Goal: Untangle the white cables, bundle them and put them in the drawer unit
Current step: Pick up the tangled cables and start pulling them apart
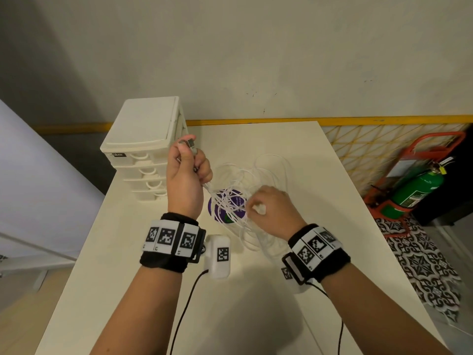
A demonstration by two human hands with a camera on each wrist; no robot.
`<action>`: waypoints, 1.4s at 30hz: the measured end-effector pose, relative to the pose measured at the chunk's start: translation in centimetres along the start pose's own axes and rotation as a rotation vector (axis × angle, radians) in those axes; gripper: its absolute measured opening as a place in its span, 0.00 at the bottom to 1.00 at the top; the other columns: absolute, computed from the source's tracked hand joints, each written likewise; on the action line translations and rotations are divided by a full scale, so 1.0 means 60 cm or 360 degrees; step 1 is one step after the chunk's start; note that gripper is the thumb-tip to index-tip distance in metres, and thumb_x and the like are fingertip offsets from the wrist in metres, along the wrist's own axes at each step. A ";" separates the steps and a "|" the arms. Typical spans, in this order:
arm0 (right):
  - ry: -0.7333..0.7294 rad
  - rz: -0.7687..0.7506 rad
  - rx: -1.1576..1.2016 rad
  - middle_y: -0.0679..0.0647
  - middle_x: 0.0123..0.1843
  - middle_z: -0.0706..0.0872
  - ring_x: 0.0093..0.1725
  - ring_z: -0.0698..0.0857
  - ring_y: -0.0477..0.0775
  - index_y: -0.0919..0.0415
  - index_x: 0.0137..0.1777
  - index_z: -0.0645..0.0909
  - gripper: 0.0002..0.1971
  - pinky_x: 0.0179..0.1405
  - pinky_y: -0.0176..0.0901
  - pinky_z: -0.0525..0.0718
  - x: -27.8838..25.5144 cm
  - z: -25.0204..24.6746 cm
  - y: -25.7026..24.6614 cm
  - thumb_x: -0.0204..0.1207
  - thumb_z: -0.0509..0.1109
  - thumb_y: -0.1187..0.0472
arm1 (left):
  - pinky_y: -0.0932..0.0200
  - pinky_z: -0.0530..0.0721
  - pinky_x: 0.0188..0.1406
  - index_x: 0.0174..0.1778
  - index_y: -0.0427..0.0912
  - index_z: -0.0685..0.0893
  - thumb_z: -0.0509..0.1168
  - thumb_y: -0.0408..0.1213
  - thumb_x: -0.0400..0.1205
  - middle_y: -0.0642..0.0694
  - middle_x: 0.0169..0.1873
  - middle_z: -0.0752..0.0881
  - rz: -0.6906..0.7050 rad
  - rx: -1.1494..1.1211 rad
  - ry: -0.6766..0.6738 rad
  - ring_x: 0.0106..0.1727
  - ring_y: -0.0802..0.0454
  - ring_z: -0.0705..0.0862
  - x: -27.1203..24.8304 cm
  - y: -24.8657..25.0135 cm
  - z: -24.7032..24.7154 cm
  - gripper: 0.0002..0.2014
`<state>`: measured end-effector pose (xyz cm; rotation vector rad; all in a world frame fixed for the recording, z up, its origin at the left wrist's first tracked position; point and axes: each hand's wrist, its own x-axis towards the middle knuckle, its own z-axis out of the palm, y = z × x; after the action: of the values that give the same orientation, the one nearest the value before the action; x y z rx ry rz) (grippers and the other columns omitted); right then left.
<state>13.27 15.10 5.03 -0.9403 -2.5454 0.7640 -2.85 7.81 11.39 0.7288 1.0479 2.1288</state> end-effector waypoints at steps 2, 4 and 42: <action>0.0141 -0.0111 0.0399 0.50 0.54 0.78 0.56 0.77 0.48 0.52 0.55 0.77 0.16 0.61 0.36 0.73 0.005 -0.005 -0.014 0.66 0.66 0.52 | 0.67 0.61 0.19 0.52 0.45 0.74 0.45 0.39 0.90 0.55 0.23 0.69 -0.0027 0.0006 -0.0033 0.21 0.60 0.61 -0.006 -0.009 0.009 0.12; -0.0145 -0.0133 0.0681 0.49 0.69 0.73 0.69 0.72 0.43 0.52 0.73 0.65 0.34 0.66 0.29 0.67 0.011 -0.003 -0.028 0.67 0.74 0.57 | 0.67 0.62 0.19 0.52 0.45 0.74 0.45 0.39 0.90 0.54 0.23 0.68 -0.0056 -0.0005 -0.0092 0.21 0.60 0.61 -0.014 -0.017 0.021 0.12; 0.0333 -0.0055 0.0606 0.50 0.39 0.89 0.44 0.87 0.50 0.52 0.39 0.86 0.04 0.51 0.48 0.82 0.043 -0.099 0.019 0.75 0.71 0.59 | 0.66 0.70 0.25 0.37 0.41 0.78 0.60 0.35 0.85 0.48 0.19 0.72 -0.0388 0.1011 -0.0670 0.20 0.57 0.69 -0.039 -0.113 -0.046 0.10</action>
<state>14.70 19.79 9.44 -0.7995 -2.1292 1.0343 -1.28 7.98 3.85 1.2063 1.4879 1.3430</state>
